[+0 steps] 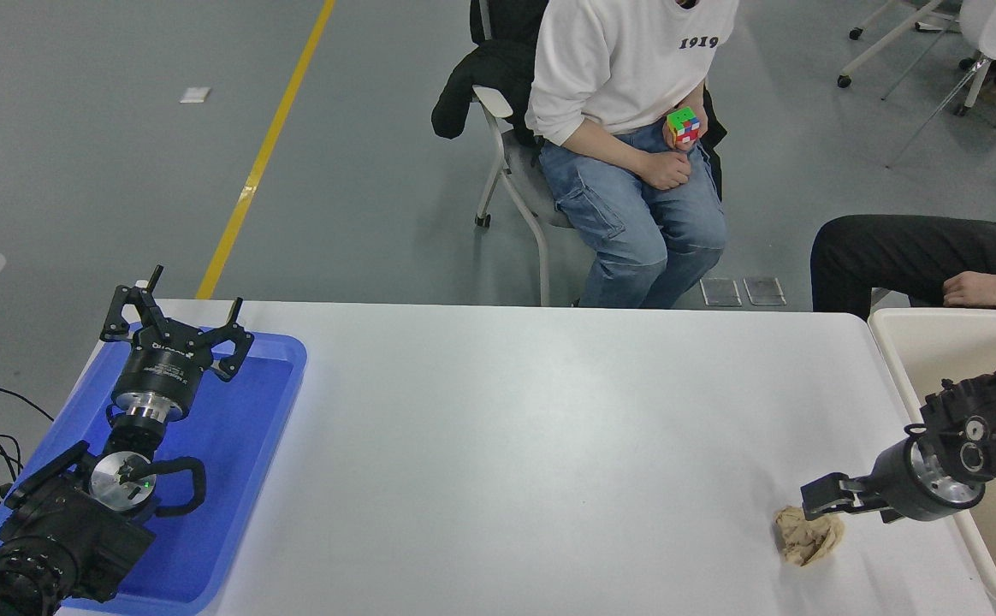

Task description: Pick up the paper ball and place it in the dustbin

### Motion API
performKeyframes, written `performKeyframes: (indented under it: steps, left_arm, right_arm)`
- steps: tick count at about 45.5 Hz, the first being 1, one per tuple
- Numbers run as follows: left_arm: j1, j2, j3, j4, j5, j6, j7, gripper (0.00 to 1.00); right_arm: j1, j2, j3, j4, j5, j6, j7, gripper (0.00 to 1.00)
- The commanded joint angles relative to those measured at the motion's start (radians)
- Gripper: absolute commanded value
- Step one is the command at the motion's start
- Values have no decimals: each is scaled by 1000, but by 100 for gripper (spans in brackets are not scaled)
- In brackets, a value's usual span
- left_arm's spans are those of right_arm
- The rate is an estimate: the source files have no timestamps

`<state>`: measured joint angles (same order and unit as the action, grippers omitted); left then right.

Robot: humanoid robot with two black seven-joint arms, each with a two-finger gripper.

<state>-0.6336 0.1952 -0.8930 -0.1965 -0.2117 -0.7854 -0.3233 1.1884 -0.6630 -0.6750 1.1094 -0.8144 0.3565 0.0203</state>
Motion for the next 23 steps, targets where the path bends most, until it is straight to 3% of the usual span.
performKeyframes:
  steps: [1,10,15,20,23]
  left_arm:
    - [0,0,0,-1,0,0,0,100]
    - [0,0,0,-1,0,0,1,100]
    - [0,0,0,-1,0,0,1,100]
    - [0,0,0,2,0,0,1,100]
    - [0,0,0,2,0,0,0,100]
  right_arm:
    - [-70,31,46,-42,-2,-24,0,100]
    - [-96,42,46,-57,0,-53,0,98]
    - [-107,43,55,-65,14,-70,0,87]
    - [-119,45,58,-65,14,-88,1,73]
    - [-124,45,58,-66,14,-96,1,52]
